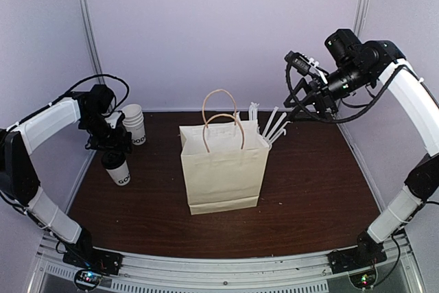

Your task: Pack the takeout coffee

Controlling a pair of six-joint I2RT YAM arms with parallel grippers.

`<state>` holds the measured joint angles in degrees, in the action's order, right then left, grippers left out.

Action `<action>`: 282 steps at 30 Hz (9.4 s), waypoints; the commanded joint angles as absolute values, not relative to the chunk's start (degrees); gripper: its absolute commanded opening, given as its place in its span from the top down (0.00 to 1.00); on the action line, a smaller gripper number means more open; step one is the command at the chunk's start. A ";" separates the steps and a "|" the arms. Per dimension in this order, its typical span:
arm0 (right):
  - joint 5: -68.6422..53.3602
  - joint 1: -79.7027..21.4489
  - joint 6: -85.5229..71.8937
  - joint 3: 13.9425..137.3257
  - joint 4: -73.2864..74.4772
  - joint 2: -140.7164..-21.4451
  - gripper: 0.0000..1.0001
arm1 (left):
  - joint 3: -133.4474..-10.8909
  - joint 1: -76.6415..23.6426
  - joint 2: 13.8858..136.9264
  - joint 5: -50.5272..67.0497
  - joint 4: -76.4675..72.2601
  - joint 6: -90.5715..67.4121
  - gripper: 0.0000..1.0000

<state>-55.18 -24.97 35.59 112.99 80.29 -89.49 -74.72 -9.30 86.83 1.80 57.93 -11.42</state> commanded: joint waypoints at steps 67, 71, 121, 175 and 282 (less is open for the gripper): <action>-50.66 -24.38 35.31 107.49 76.41 -85.30 0.22 | -78.97 -19.61 73.23 9.47 68.29 -14.72 0.34; -50.79 -23.15 34.67 108.11 76.06 -85.59 0.23 | -79.75 -27.95 68.82 8.18 73.62 -16.30 0.35; -50.77 -0.75 36.91 89.80 72.82 -75.23 0.22 | -139.22 -74.09 137.15 15.05 61.24 4.69 0.20; -14.96 -58.25 74.66 85.37 86.75 -93.44 0.07 | -83.90 -61.81 67.72 -15.17 39.81 -1.66 0.02; -43.20 -27.57 39.89 120.24 75.10 -80.62 0.28 | -114.78 -41.22 106.52 28.70 59.90 7.15 0.82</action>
